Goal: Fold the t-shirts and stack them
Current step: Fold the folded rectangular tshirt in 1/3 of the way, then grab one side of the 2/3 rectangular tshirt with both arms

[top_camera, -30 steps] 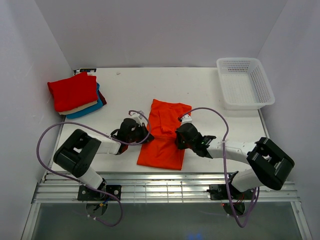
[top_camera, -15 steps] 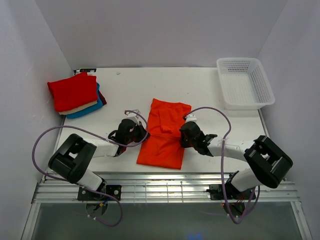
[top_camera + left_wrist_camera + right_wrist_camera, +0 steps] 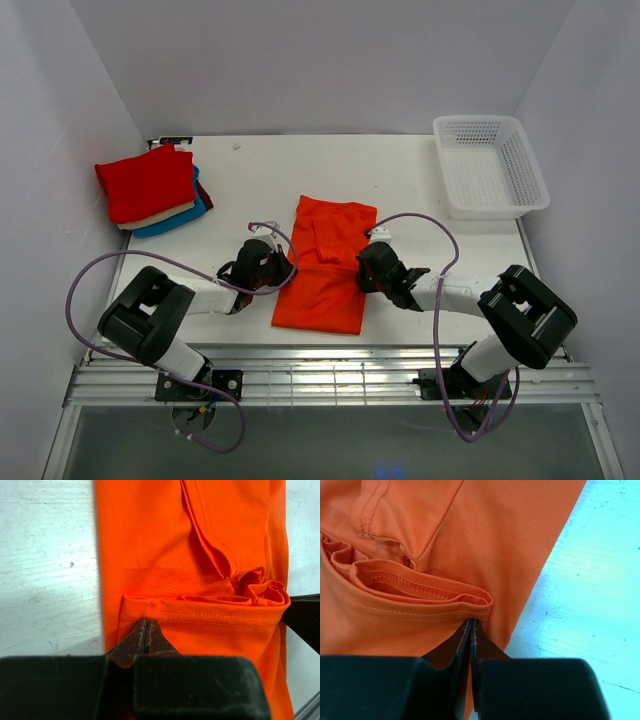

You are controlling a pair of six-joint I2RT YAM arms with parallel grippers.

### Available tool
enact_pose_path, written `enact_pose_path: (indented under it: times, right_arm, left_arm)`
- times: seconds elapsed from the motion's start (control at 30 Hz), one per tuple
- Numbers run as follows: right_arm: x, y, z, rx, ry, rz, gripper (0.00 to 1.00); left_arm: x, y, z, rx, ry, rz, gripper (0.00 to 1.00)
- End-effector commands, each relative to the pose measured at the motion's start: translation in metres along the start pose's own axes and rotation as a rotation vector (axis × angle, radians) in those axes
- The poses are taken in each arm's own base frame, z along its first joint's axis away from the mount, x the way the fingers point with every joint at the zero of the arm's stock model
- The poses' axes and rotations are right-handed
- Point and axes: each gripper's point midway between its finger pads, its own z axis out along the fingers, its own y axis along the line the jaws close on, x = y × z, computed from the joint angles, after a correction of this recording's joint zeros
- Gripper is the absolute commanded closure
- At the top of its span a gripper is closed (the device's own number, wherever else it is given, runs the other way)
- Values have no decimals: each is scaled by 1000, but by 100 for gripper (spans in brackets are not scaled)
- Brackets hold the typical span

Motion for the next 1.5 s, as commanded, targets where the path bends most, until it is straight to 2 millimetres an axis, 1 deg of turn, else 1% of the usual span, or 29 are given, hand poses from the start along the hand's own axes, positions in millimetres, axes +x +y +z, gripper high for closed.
enact_pose_path:
  times: [0.0, 0.13, 0.23, 0.27, 0.3, 0.4, 0.43, 0.6, 0.67, 0.77, 0.8, 0.83, 0.87, 0.93, 0.97, 1.0, 1.03, 1.07, 1.1, 1.13, 1.17, 1.2, 1.23, 1.27, 1.3, 1.33, 1.37, 1.4, 1.47]
  right_arm:
    - [19, -23, -5, 89, 61, -24, 92]
    - [16, -28, -6, 111, 54, -29, 92]
    - [10, -30, -3, 129, 50, -39, 92]
    - [7, -34, -2, 147, 44, -43, 92]
    - [4, -35, -2, 157, 45, -48, 92]
    - [-11, -37, -2, 165, 22, -59, 92]
    - [-19, -37, -1, 162, 10, -56, 92]
    - [-41, -36, 5, 145, -14, -76, 92]
    - [-54, -30, 7, 132, -44, -101, 92]
    - [-74, -24, 3, 114, -97, -137, 92]
    - [-89, -21, -4, 116, -129, -139, 92]
    - [-96, -21, -10, 129, -147, -142, 90]
    - [-112, -18, -25, 117, -195, -134, 83]
    - [-117, -17, -41, 115, -219, -123, 76]
    - [-122, -15, -58, 97, -250, -100, 61]
    - [-108, -20, -63, 105, -219, -100, 52]
    - [-101, -18, -68, 84, -203, -91, 45]
    - [-97, -15, -77, 57, -209, -60, 34]
    - [-77, -18, -76, 51, -168, -57, 31]
    - [-60, -12, -77, 27, -132, -62, 27]
    - [-49, -9, -79, 16, -116, -31, 22]
    - [-32, -3, -79, 1, -83, -38, 19]
    - [-11, -11, -76, 29, -42, -41, 18]
    - [1, -11, -75, 32, -21, -35, 18]
    - [14, -6, -75, 23, -3, -8, 19]
    - [31, -11, -73, 32, 26, -6, 20]
    - [38, -10, -73, 23, 29, 6, 22]
    - [47, -7, -74, 13, 42, 6, 22]
    - [57, -11, -74, 26, 47, 36, 25]
  left_arm:
    - [-3, 14, 0, -70, -26, 17, 100]
    - [-9, 23, -4, -126, -53, 26, 100]
    - [-22, 15, -3, -107, -80, 38, 100]
    - [-32, 7, -1, -86, -97, 45, 100]
    - [-36, 4, 0, -80, -100, 48, 100]
    - [-47, -10, 3, -41, -102, 48, 100]
    - [-47, -14, 3, -25, -97, 46, 100]
    - [-44, -22, 1, -1, -94, 36, 100]
    - [-50, -27, -2, 13, -112, 49, 100]
    - [-75, -42, -10, 44, -180, 82, 100]
    - [-83, -46, -14, 51, -202, 91, 100]
    - [-94, -53, -20, 64, -229, 99, 100]
    - [-107, -62, -32, 88, -271, 98, 100]
    - [-107, -62, -43, 58, -272, 81, 100]
    - [-111, -64, -52, 57, -286, 72, 100]
    - [-100, -53, -54, -1, -250, 61, 87]
    - [-87, -48, -56, -23, -216, 31, 73]
    - [-77, -45, -58, -37, -190, 20, 61]
    - [-63, -39, -61, -58, -149, 6, 53]
    - [-49, -39, -62, -62, -121, -25, 43]
    - [-30, -29, -63, -85, -83, -38, 37]
    - [-17, -23, -65, -100, -52, -54, 31]
    - [-7, -24, -65, -97, -31, -85, 15]
    - [17, -10, -68, -134, 31, -94, 15]
    - [26, -9, -70, -130, 52, -108, 15]
    - [34, -8, -72, -129, 70, -120, 14]
    - [42, -8, -74, -125, 90, -145, 15]
    - [53, -2, -76, -135, 112, -155, 15]
    - [61, -5, -80, -116, 130, -168, 15]
